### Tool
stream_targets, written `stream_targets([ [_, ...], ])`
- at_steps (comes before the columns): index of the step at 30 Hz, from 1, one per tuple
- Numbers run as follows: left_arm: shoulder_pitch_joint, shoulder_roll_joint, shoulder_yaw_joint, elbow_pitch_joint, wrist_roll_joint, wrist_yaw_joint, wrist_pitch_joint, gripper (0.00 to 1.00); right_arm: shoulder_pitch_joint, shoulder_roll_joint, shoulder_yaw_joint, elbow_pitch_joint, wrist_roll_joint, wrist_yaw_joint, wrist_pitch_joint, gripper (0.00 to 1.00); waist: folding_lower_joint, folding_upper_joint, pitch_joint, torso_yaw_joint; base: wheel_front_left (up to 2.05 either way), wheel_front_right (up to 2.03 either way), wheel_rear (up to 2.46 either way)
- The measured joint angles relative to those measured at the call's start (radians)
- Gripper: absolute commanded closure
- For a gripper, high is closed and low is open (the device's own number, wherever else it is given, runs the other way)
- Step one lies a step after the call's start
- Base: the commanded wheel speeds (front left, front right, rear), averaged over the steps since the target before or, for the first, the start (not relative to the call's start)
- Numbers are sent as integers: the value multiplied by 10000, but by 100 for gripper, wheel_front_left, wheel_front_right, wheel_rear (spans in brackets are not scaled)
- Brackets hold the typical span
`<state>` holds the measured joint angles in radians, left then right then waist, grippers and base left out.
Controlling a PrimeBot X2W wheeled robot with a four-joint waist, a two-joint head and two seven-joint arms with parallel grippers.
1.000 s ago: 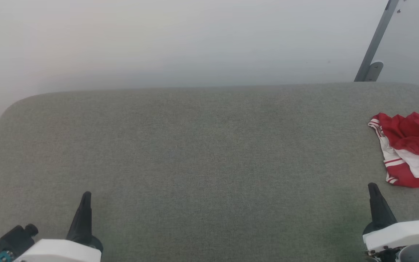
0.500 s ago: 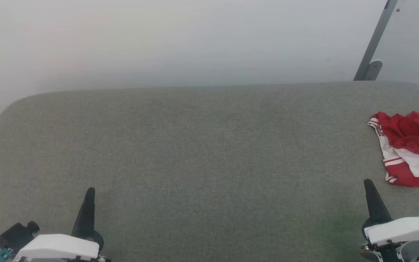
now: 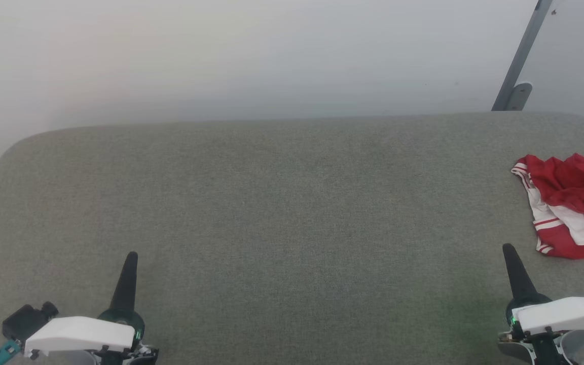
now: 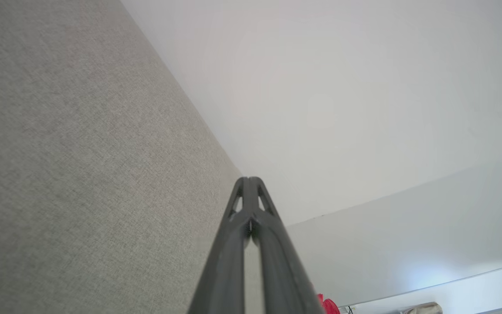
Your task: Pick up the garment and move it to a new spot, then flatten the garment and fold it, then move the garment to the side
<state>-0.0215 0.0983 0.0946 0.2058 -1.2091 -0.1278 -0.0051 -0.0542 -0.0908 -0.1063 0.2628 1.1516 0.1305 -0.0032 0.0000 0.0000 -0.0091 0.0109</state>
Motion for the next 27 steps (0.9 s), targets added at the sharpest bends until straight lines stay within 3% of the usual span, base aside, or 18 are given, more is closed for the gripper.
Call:
stream_targets([
  [27, -438, -234, 88, 215, -2148, -2, 627, 100, -257, 221, -36, -69, 2412, 0, 619, 100, 1, 0, 57, -52, 0, 0, 0],
])
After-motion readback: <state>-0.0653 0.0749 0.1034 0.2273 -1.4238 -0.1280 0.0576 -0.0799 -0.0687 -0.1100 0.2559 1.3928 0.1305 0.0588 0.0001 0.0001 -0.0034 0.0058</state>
